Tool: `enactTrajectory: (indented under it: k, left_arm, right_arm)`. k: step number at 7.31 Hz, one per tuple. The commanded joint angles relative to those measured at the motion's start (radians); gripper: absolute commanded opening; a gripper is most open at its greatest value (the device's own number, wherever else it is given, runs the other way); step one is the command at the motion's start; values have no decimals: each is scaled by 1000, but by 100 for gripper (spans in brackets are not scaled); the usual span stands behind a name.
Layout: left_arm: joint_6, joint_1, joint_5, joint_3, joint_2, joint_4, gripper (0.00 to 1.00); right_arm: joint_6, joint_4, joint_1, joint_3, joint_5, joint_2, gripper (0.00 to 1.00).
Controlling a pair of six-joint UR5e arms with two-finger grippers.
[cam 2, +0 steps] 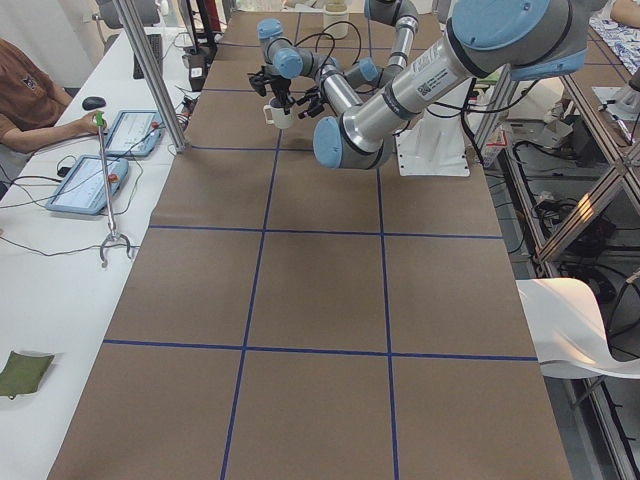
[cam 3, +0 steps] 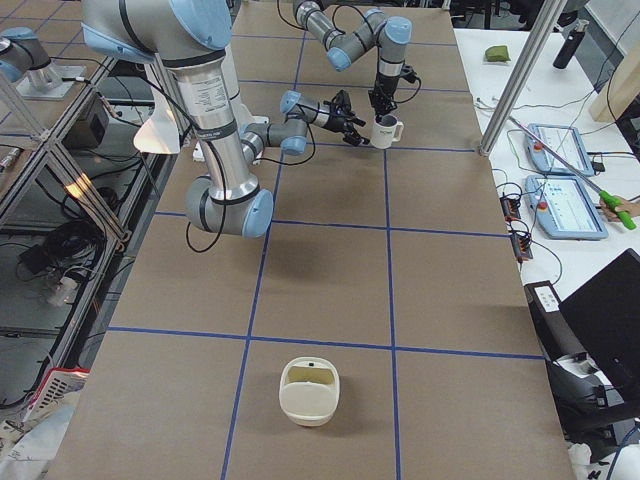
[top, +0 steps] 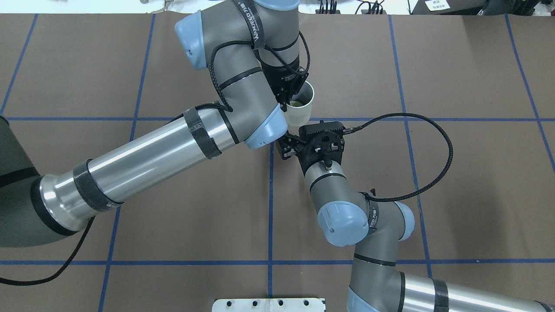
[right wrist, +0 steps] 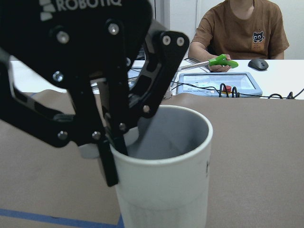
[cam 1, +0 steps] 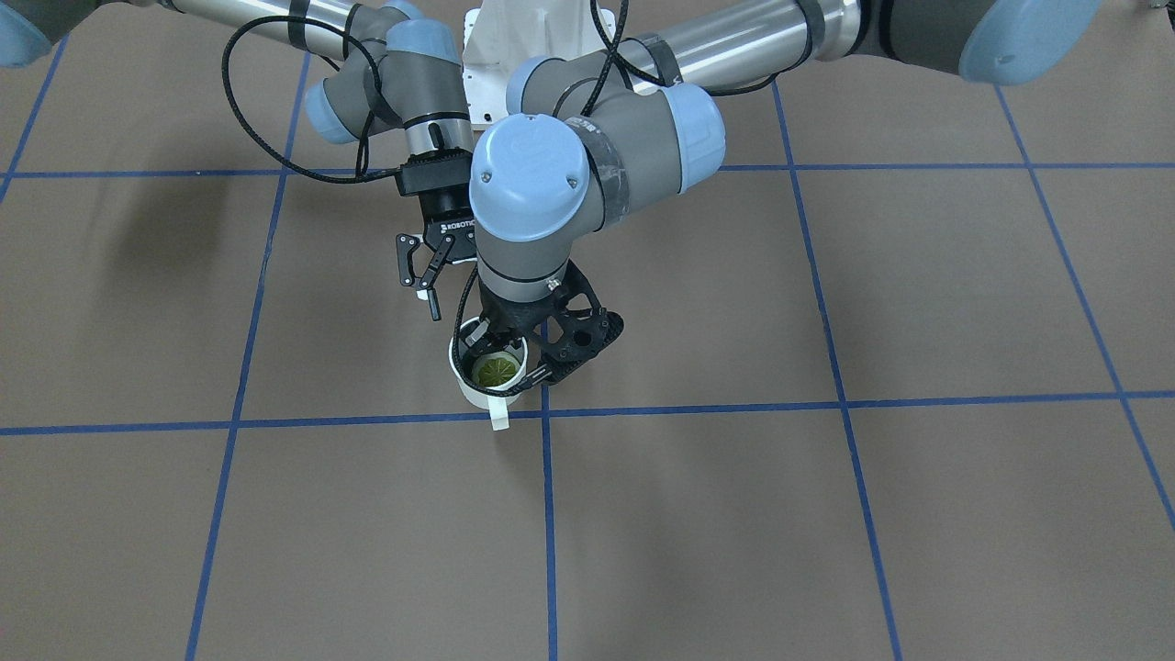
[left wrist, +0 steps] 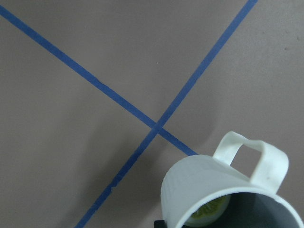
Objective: Left arm hands cup to right arm to dump lemon
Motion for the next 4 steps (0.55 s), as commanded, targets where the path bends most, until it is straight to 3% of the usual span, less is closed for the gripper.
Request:
enactTrajectory:
  k: [1,4]
  left_arm:
    - [0,13,-7,-10,-3,23,0]
    - [-2,22,-8,-34,0,31,0]
  right_arm:
    - [0,0,0,-8,-13,0,98]
    - [0,0,0,-12,-13,0,98]
